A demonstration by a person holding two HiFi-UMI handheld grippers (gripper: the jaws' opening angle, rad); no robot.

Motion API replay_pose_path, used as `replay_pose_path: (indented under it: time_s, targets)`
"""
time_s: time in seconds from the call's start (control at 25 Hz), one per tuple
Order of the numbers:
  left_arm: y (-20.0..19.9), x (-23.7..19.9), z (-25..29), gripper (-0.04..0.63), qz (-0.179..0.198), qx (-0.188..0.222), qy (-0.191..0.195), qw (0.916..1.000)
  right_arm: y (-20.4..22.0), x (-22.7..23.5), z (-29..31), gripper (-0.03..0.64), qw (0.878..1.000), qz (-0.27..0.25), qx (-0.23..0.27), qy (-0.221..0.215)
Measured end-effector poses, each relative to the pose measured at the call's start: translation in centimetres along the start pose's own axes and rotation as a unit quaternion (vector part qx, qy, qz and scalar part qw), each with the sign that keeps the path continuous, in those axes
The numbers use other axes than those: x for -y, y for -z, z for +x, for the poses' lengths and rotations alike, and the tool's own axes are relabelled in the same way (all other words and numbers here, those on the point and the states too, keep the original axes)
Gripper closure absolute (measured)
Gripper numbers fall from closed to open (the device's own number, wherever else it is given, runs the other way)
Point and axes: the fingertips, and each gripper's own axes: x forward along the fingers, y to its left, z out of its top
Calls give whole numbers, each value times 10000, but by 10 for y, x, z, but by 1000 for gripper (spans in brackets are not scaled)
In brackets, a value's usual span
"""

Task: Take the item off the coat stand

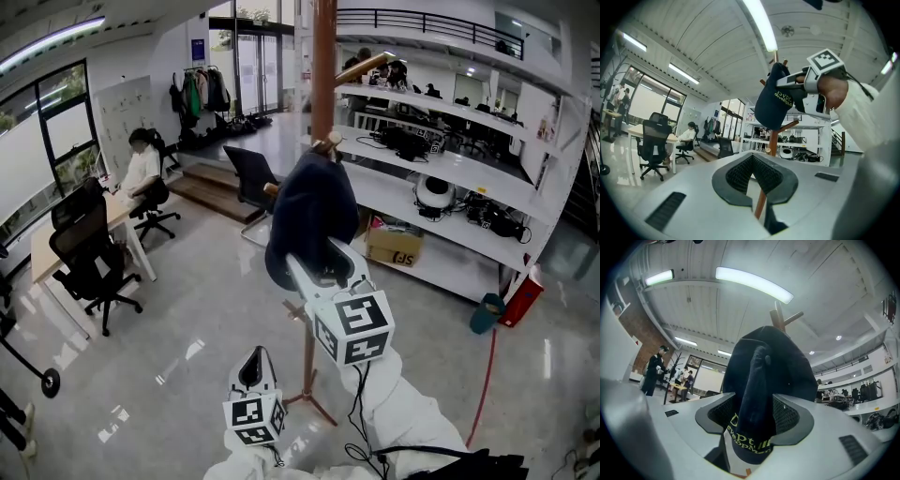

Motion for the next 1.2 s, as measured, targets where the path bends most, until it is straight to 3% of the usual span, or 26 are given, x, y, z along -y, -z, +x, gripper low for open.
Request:
replay_pose_path:
  time_s: [0.36,0.76,1.2]
  targets:
    - [1,-3,6,607,0,-92,-27,10000,-3,1,4,383,9999,120,49,-90]
    - [1,5,9,607,46,-110,82,9999,-5,-4,1,534,9998,-22,24,-204]
    - [5,4,7,607,60,-147,59,9999,-8,-4,-4,601,9992,72,286,-275]
